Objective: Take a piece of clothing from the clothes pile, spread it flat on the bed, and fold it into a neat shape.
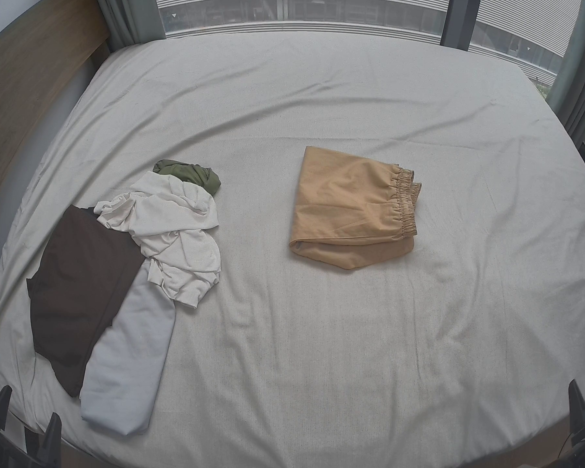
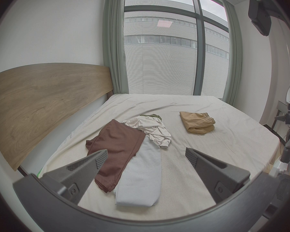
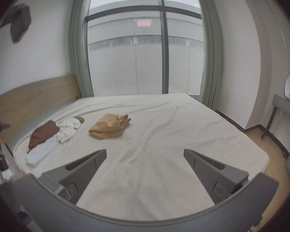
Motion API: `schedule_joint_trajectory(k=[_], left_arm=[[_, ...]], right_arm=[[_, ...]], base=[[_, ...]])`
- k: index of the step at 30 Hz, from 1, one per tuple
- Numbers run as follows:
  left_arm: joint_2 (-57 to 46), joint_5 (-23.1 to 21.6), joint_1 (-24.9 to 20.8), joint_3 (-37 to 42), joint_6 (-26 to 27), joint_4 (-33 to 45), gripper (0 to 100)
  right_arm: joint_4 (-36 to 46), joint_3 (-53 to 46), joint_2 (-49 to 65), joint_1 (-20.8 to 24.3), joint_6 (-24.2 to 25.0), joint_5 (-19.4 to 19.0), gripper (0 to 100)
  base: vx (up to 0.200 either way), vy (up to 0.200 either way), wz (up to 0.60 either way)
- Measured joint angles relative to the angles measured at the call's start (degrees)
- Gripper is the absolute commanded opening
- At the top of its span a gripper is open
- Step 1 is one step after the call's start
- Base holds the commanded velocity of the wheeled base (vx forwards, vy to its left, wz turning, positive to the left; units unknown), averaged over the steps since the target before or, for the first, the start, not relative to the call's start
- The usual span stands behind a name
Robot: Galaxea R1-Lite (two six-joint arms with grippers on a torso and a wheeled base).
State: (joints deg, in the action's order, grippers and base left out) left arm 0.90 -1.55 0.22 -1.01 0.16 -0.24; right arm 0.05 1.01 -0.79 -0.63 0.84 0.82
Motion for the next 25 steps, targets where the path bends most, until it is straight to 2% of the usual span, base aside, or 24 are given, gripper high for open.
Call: schedule_joint_trajectory(k=[10,25], left_arm=[[0.0,0.0,0.0,0.0,0.0,0.0,100],[0.0,0.0,-0.1,0.0,0.0,0.0,100]], right_arm=[[0.0,0.0,0.0,0.2,-0.9,-1.9,100],[0.1,0.0,-0.1,0.3,-0.9,-2.0,100]], base=[[0.000,0.000,0.00],[0.000,0.000,0.00]])
